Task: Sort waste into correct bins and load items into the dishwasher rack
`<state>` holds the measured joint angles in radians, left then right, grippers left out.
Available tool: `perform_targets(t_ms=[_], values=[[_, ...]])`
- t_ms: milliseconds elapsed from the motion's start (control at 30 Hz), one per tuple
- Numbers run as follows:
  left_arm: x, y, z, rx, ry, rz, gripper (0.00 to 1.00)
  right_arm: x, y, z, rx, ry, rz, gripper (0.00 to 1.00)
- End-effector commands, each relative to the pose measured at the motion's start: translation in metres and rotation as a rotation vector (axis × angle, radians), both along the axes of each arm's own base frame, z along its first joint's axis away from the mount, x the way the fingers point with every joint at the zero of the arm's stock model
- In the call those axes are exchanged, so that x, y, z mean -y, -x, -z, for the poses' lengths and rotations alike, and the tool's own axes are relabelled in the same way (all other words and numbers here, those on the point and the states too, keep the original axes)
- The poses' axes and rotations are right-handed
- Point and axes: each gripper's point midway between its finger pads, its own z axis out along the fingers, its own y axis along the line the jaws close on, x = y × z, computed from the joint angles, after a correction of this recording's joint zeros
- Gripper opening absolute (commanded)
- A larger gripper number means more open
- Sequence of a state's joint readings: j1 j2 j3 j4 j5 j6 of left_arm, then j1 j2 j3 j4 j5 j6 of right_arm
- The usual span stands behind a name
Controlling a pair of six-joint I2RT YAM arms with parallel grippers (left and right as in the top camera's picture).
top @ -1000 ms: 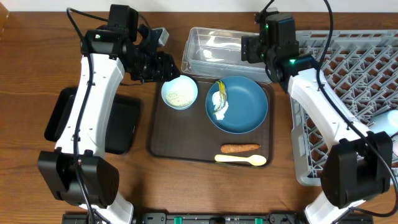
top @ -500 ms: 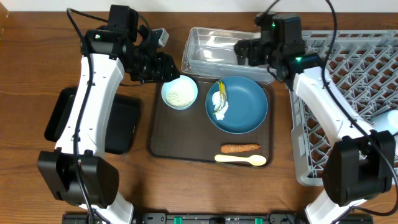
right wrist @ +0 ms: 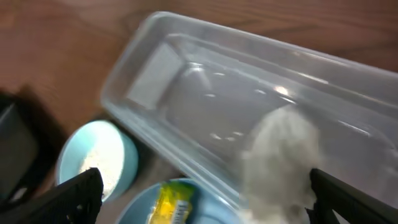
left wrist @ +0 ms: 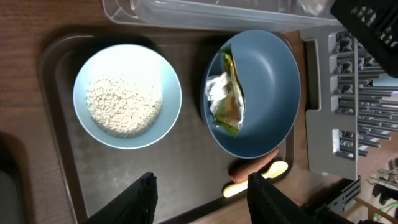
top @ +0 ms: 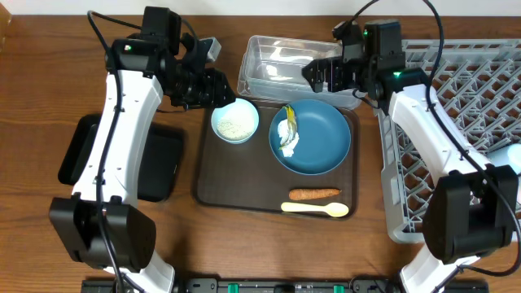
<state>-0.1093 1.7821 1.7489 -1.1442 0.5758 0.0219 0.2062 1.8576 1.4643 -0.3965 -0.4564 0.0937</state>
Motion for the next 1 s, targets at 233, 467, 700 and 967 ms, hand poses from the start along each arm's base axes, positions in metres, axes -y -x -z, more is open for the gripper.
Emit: perform_targets(t_ms=[233, 467, 700, 967], values=[[-0.002, 0.002, -0.005, 0.014, -0.003, -0.004, 0.49, -0.014, 0.006, -0.01, 0.007, -0.059, -0.072, 0.99], [-0.002, 0.004, -0.004, 0.007, -0.003, -0.004, 0.49, -0.024, 0.011, -0.023, 0.038, -0.095, -0.166, 0.99], [-0.002, 0.004, -0.004, 0.007, -0.003, -0.004, 0.49, -0.035, 0.021, -0.035, 0.125, -0.092, -0.318, 0.99], [-0.002, 0.003, -0.005, 0.011, -0.002, -0.004, 0.49, 0.013, -0.004, -0.009, -0.032, 0.049, 0.095, 0.99]])
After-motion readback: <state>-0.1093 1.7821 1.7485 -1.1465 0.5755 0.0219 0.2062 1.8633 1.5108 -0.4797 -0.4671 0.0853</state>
